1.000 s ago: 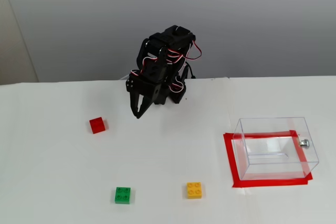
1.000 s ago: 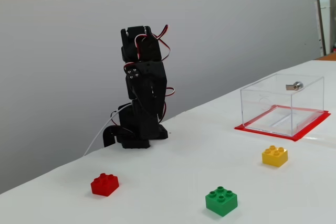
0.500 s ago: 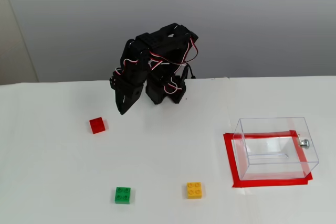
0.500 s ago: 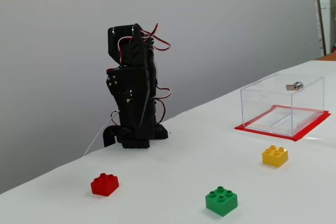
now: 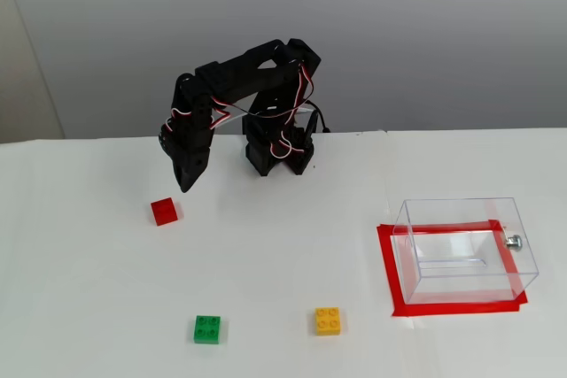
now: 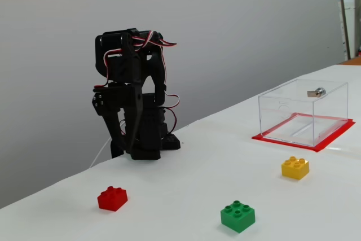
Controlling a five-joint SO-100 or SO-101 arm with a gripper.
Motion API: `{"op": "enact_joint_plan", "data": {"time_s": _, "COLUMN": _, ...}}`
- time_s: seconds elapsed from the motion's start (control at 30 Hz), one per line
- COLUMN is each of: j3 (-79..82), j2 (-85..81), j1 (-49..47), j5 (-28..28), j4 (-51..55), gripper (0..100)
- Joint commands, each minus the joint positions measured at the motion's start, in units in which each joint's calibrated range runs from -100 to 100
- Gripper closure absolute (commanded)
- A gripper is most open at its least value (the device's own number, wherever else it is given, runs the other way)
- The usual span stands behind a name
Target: Pick the red lego brick and place it into the transparent box
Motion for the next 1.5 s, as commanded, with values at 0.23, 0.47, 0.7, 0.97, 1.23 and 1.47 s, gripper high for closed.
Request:
{"op": "enact_joint_plan", "data": {"time_s": 0.23, "j3": -8.6, "j2": 10.1, "j1": 1.9, "j5": 0.3, "j4": -5.7, "gripper": 98}}
{"op": "enact_joint_plan", "data": {"time_s": 0.47, "j3": -5.6, "j2": 11.2, "j1": 2.7, "j5": 0.4, "j4": -8.2, "gripper": 98}}
{"op": "enact_joint_plan", "data": {"time_s": 0.7, "j3": -3.5, "j2": 11.3, "j1": 2.8, "j5": 0.4, "j4": -8.1, "gripper": 98}}
{"op": "enact_joint_plan", "data": {"time_s": 0.97, "j3": 0.4, "j2": 11.1, "j1": 2.8, "j5": 1.6, "j4": -6.4, "gripper": 90}}
{"op": "enact_joint_plan", "data": {"time_s": 1.23, "j3": 0.8, "j2": 11.1, "j1": 3.7, "j5": 0.7, "j4": -2.8, "gripper": 68}}
{"op": "enact_joint_plan", "data": {"time_s": 1.47, "j3": -0.1, "j2": 11.3, "j1": 3.0, "j5": 0.4, "j4": -3.1, "gripper": 67}}
